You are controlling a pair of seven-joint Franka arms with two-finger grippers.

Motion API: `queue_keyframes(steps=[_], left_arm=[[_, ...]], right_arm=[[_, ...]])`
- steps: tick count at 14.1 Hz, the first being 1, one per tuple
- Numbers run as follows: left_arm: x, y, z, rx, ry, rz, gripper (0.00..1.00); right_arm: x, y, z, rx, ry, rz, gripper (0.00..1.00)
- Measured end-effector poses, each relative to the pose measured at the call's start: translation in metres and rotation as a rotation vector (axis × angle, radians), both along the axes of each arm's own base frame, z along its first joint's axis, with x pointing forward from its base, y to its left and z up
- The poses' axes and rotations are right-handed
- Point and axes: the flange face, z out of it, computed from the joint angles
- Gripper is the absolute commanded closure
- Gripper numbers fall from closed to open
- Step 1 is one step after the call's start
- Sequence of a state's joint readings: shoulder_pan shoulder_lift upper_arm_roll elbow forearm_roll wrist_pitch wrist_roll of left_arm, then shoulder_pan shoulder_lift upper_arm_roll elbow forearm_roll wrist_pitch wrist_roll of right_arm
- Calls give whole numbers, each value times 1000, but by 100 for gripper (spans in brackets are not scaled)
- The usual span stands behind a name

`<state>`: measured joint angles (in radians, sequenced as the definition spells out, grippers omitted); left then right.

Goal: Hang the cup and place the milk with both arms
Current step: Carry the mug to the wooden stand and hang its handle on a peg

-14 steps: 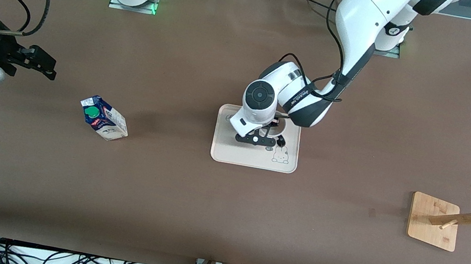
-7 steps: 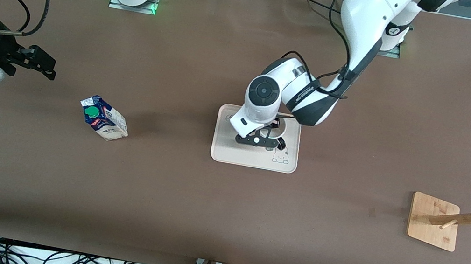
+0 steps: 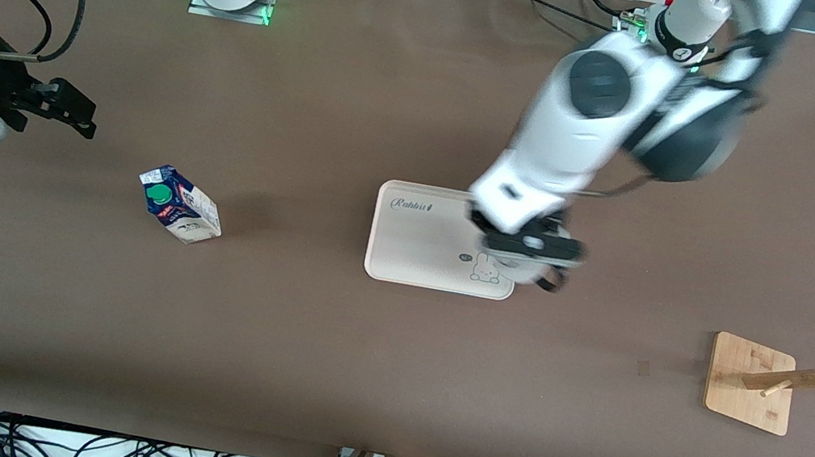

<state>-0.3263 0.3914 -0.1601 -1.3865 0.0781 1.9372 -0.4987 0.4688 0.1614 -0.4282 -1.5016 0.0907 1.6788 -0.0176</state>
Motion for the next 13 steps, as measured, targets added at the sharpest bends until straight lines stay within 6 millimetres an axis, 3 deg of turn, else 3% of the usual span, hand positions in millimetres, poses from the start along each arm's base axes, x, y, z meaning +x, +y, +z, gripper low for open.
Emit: queue_keyframes(steps=[1,3,8,13], left_arm=[[12,39,17,10,-26,-32,100],[28,96,32,30,-49,-71,100],[46,171,31,70,-54,-161,100],[62,275,18,87,-34,-162,100]], right_arm=[[0,0,0,0,0,0,0],[0,0,0,0,0,1,0],[0,6,0,0,0,10,0],[-1,8,0,0,1,13,0]])
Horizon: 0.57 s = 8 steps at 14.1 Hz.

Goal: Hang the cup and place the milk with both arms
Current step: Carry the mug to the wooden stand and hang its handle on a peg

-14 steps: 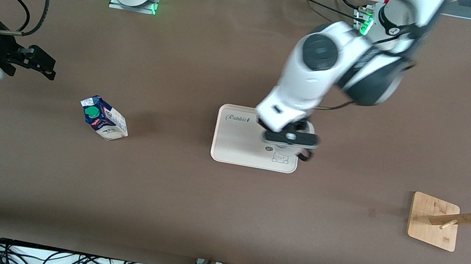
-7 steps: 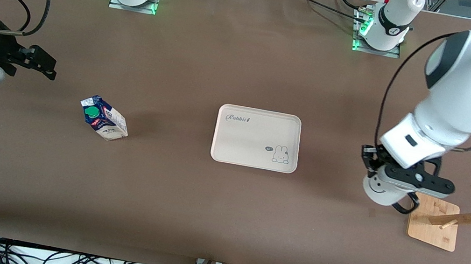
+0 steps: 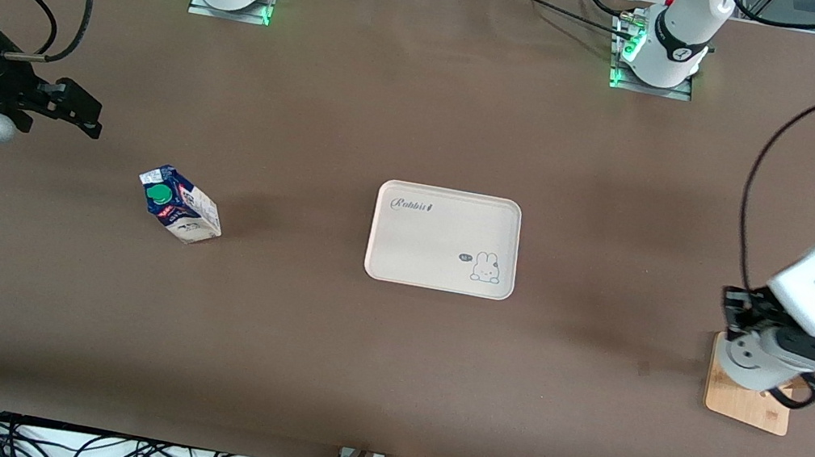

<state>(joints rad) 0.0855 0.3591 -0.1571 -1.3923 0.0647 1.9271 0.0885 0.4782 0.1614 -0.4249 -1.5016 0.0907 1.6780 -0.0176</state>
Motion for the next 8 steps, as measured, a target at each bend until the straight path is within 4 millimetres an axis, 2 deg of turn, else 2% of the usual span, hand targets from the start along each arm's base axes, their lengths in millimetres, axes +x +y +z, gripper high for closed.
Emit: queue_keyframes(steps=[2,4,6,8], left_arm=[[2,32,-8,-22,12,4,100],[4,55,-17,-55,24,-7,100],[6,71,-26,-75,34,-9,100],[6,77,-30,-81,36,-12,100]], right_arm=[[0,0,0,0,0,0,0],[0,0,0,0,0,1,0],[0,0,0,0,0,1,0],[0,1,0,0,0,1,0]])
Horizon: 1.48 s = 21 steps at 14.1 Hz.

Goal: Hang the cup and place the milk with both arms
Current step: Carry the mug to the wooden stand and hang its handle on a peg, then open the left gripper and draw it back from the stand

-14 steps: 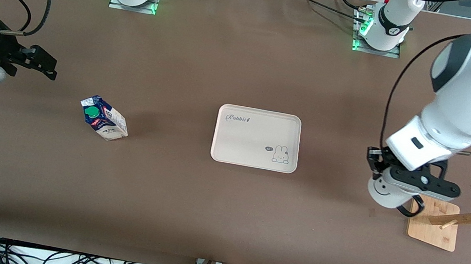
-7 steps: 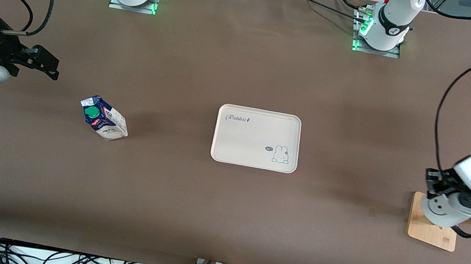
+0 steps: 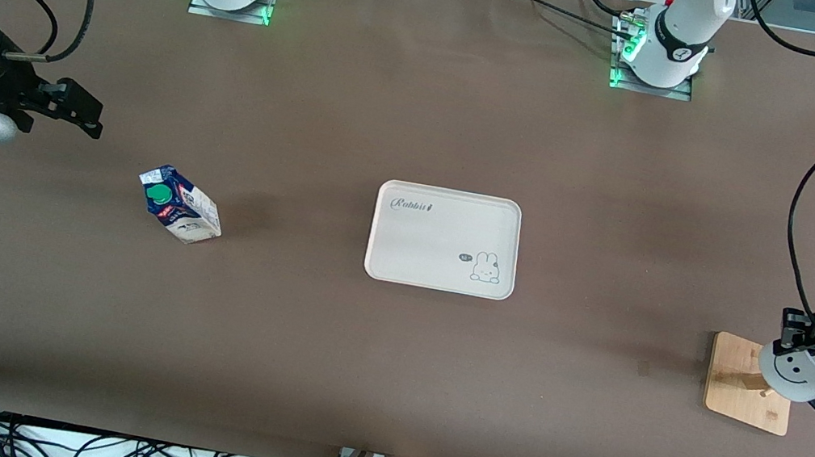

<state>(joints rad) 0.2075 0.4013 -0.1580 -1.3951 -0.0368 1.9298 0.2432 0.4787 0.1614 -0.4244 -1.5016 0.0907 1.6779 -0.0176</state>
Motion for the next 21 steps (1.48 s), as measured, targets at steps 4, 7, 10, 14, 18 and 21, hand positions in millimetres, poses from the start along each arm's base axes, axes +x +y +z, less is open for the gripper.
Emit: queue_keyframes(steps=[4,7,10,14,18,21], left_arm=[[0,0,0,-2,-1,0,100],[-3,17,-1,-2,11,22,100],[-7,39,-3,-10,28,37,29],[-10,48,-3,-74,33,62,0],[-24,41,20,-88,72,52,0],[-55,29,67,-85,123,56,0]], right_arm=[[0,0,0,0,0,0,0],[0,0,0,0,0,0,0],[0,0,0,0,0,0,0],[0,0,0,0,0,0,0],[0,1,0,0,0,1,0],[0,1,0,0,0,1,0]])
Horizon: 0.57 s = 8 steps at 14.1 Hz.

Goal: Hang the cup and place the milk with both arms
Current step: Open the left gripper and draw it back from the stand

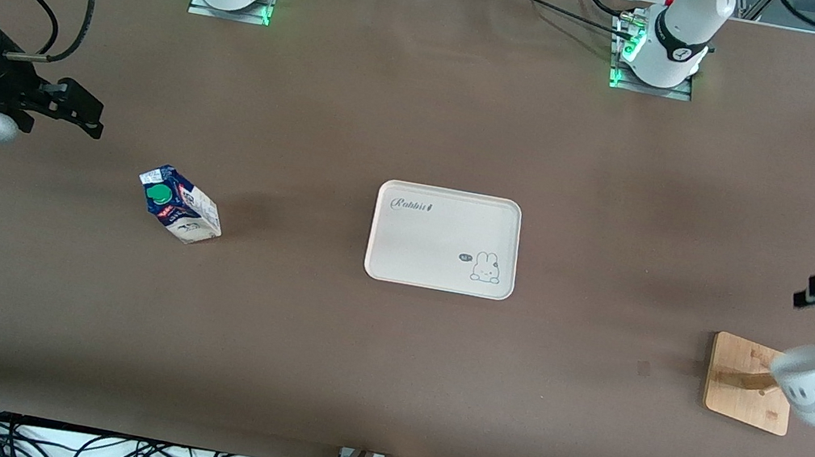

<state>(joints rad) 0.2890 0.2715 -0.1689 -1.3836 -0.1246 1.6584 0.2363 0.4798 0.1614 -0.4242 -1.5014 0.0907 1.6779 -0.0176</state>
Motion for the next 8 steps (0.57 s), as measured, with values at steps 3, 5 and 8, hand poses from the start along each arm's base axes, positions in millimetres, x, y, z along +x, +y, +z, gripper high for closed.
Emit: queue_keyframes(steps=[3,5,8], left_arm=[[-26,-12,39,9,12,-5,0],[-38,-30,57,41,20,-21,0],[-48,-63,75,112,18,3,0]], right_arm=[[0,0,0,0,0,0,0],[0,0,0,0,0,0,0],[0,0,0,0,0,0,0]])
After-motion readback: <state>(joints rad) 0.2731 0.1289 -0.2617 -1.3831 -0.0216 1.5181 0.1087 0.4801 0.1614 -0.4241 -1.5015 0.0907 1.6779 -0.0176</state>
